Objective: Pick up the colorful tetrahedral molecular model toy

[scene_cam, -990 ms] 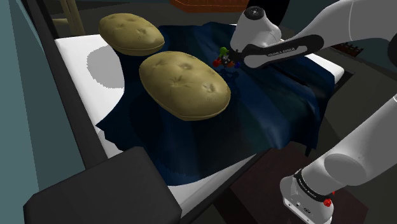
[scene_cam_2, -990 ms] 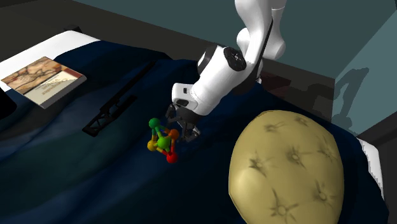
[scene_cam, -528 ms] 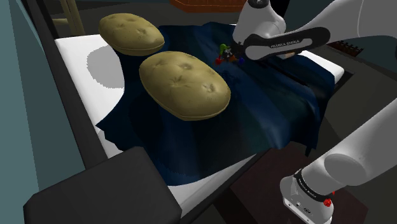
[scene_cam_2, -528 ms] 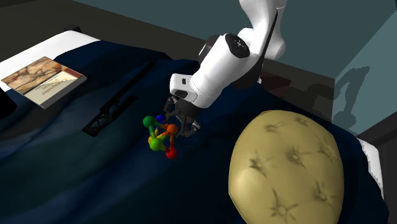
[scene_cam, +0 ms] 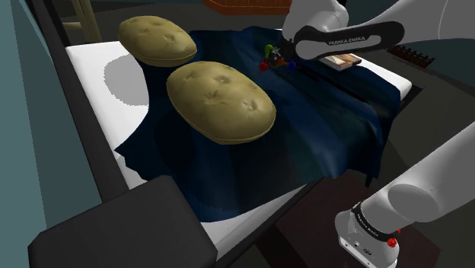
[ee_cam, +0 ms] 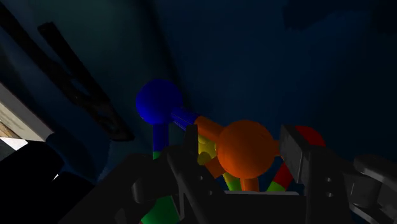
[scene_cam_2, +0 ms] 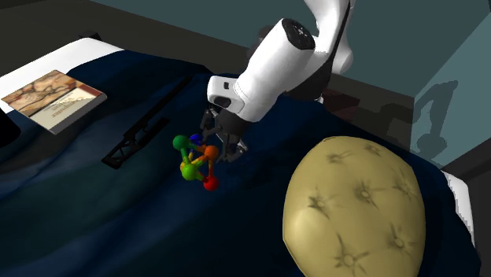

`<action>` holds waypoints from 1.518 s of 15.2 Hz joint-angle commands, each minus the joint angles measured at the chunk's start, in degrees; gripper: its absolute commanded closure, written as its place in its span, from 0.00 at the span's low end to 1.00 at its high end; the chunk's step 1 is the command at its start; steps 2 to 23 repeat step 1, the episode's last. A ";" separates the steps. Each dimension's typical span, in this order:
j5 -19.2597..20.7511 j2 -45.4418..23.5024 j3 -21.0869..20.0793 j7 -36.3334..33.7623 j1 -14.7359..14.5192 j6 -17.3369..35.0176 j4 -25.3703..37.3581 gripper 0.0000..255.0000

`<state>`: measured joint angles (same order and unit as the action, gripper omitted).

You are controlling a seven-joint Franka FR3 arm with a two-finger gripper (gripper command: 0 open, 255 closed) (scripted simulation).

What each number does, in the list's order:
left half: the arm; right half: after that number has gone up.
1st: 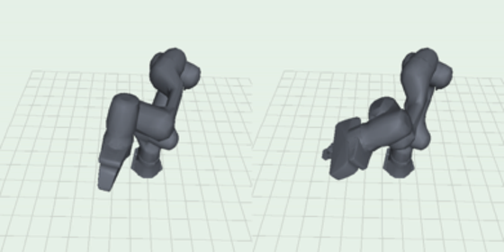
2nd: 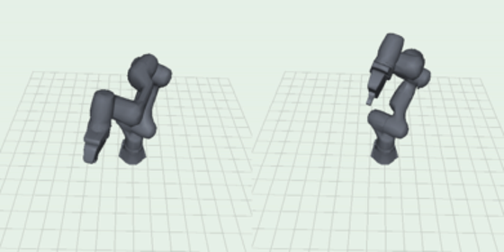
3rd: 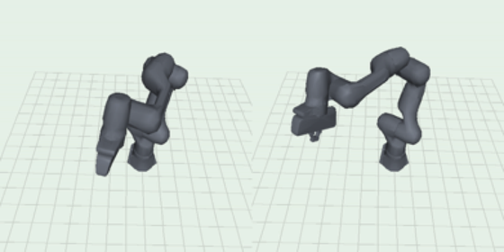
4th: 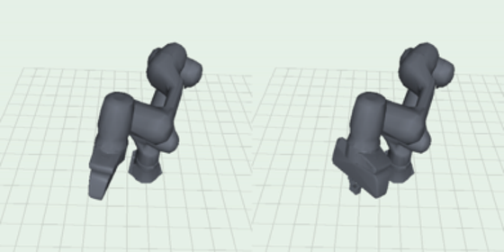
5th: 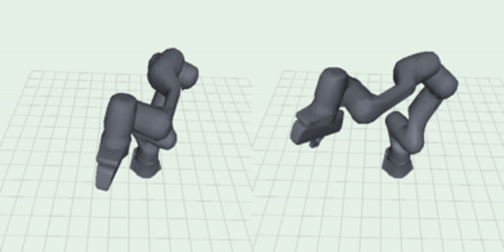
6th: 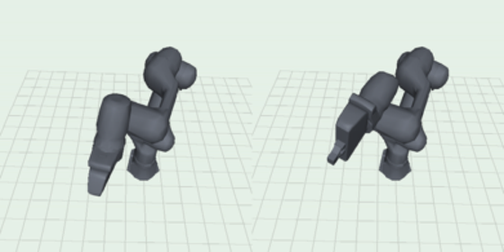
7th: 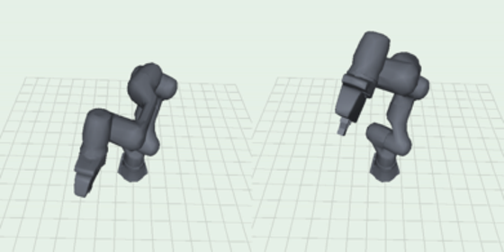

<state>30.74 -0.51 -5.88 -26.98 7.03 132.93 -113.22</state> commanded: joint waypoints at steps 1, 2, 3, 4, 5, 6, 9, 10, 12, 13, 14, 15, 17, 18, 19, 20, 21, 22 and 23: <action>-0.27 0.18 -0.02 0.36 -0.02 -0.47 0.39 1.00; -0.27 0.18 -0.02 0.36 -0.02 -0.47 0.39 1.00; -0.27 0.18 -0.02 0.36 -0.02 -0.47 0.39 1.00; -0.27 0.18 -0.02 0.36 -0.02 -0.47 0.39 1.00; -0.27 0.18 -0.02 0.36 -0.02 -0.47 0.39 1.00; -0.27 0.18 -0.02 0.36 -0.02 -0.47 0.39 1.00; -0.27 0.18 -0.02 0.36 -0.02 -0.47 0.39 1.00; -0.27 0.18 -0.02 0.36 -0.02 -0.47 0.39 1.00; -0.27 0.18 -0.02 0.36 -0.02 -0.47 0.39 1.00; -0.27 0.18 -0.02 0.36 -0.02 -0.47 0.39 1.00; -0.27 0.18 -0.02 0.36 -0.02 -0.47 0.39 1.00; -0.27 0.18 -0.02 0.36 -0.02 -0.47 0.39 1.00; -0.27 0.18 -0.02 0.36 -0.02 -0.47 0.39 1.00; -0.27 0.18 -0.02 0.36 -0.02 -0.47 0.39 1.00; -0.27 0.18 -0.02 0.36 -0.02 -0.47 0.39 1.00; -0.27 0.18 -0.02 0.36 -0.02 -0.47 0.39 1.00; -0.27 0.18 -0.02 0.36 -0.02 -0.47 0.39 1.00; -0.27 0.18 -0.02 0.36 -0.02 -0.47 0.39 1.00; -0.27 0.18 -0.02 0.36 -0.02 -0.47 0.39 1.00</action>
